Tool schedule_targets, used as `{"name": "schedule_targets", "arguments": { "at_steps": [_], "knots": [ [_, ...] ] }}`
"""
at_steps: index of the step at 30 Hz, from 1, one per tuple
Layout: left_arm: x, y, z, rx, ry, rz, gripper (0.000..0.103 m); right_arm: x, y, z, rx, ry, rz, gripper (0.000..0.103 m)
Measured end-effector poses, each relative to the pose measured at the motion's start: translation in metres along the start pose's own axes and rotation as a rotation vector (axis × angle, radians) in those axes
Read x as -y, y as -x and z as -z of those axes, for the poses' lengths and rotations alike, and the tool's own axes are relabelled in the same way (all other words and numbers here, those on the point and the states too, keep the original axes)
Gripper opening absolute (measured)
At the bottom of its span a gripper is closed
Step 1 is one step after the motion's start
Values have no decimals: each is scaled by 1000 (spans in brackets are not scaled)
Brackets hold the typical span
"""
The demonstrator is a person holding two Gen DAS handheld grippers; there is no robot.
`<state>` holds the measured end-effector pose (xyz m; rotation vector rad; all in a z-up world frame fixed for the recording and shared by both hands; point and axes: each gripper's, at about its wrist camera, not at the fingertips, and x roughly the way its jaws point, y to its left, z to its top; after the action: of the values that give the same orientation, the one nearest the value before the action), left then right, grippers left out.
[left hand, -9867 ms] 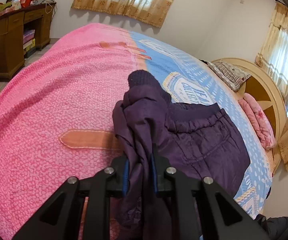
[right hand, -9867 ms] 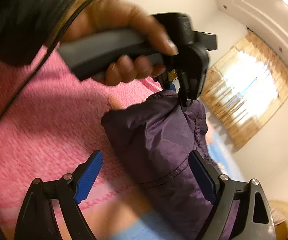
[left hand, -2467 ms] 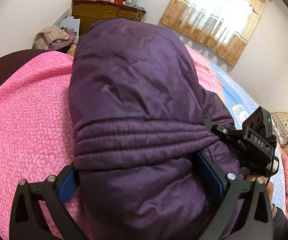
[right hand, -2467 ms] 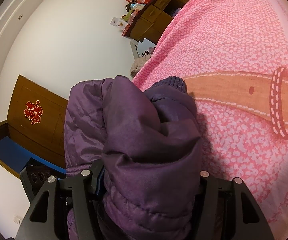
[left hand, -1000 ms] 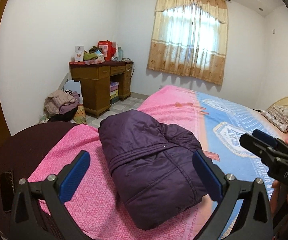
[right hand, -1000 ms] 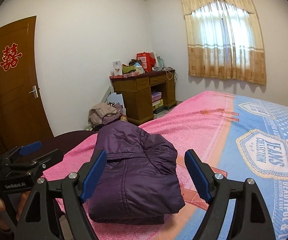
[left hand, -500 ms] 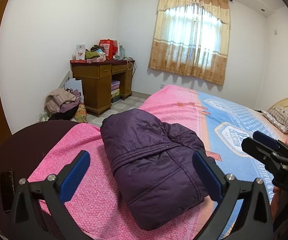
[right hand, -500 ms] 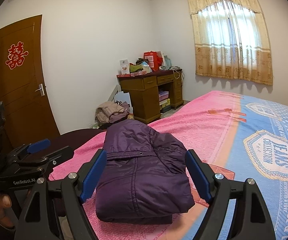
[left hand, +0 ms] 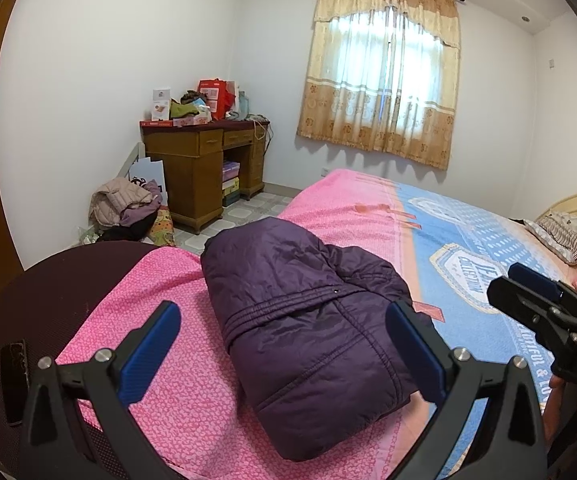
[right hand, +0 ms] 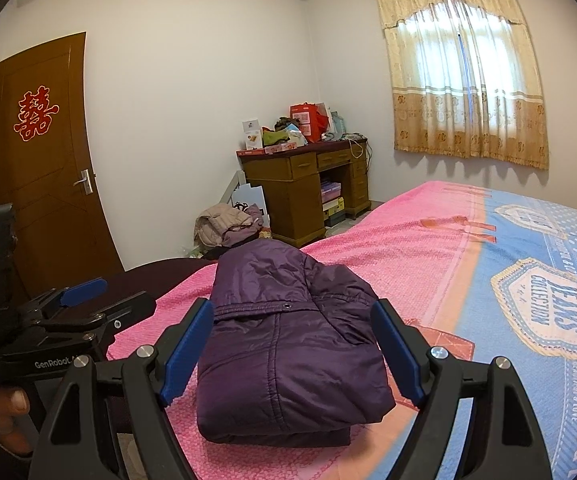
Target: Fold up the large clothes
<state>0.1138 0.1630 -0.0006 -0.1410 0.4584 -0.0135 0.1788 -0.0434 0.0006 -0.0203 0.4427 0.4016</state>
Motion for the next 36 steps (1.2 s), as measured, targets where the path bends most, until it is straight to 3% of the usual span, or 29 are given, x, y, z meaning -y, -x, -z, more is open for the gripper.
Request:
{"name": "schedule_targets", "arguments": {
  "at_steps": [18,25,36],
  "knots": [
    [-11,-8,0,-22,5,-16,103,-2,3,3,8,3,-6,81],
    [-8,-9,0,-10,-46,-69,103,-4,5,3,17,6,-8,81],
    [-6,-9,-2,-5,-63,-89,103,-4,7,3,23,6,-15,81]
  ]
}}
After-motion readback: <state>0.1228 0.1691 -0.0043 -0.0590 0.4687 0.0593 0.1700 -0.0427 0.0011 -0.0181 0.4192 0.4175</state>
